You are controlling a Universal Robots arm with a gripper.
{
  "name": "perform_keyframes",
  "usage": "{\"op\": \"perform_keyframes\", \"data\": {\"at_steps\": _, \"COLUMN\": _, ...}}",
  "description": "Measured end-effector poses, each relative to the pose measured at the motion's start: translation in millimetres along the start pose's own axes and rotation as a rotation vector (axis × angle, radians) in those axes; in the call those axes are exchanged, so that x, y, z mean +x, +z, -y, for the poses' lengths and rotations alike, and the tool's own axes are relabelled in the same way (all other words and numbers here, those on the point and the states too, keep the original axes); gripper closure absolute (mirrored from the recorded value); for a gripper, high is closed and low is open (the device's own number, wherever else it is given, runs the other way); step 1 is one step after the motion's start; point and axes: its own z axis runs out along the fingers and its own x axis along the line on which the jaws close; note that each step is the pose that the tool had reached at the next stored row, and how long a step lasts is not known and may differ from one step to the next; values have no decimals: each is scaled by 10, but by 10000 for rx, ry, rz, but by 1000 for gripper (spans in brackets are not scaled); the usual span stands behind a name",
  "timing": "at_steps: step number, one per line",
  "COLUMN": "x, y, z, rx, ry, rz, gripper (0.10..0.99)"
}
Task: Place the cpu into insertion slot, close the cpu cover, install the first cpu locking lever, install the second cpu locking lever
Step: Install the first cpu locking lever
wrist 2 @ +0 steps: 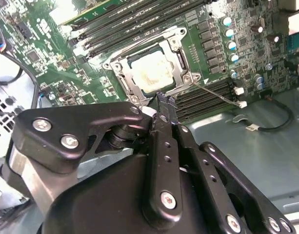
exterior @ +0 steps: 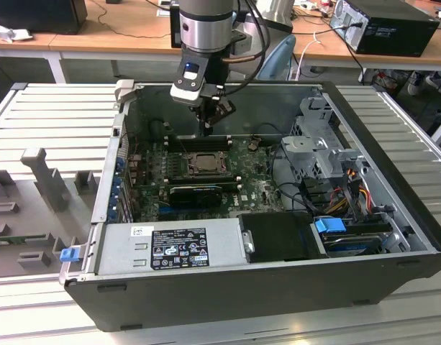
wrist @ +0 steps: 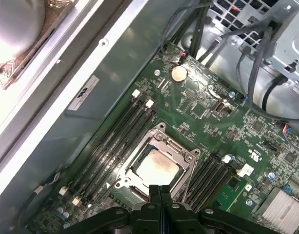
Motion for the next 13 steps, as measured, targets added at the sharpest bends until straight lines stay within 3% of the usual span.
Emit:
{"op": "perform_keyframes", "data": {"at_steps": 7, "x": 0, "y": 0, "z": 0, "rx": -1, "ry": -976, "rz": -44, "gripper": 980}}
{"op": "perform_keyframes", "data": {"at_steps": 13, "x": 0, "y": 0, "z": 0, "rx": -4, "ry": -2188, "rz": -98, "gripper": 980}}
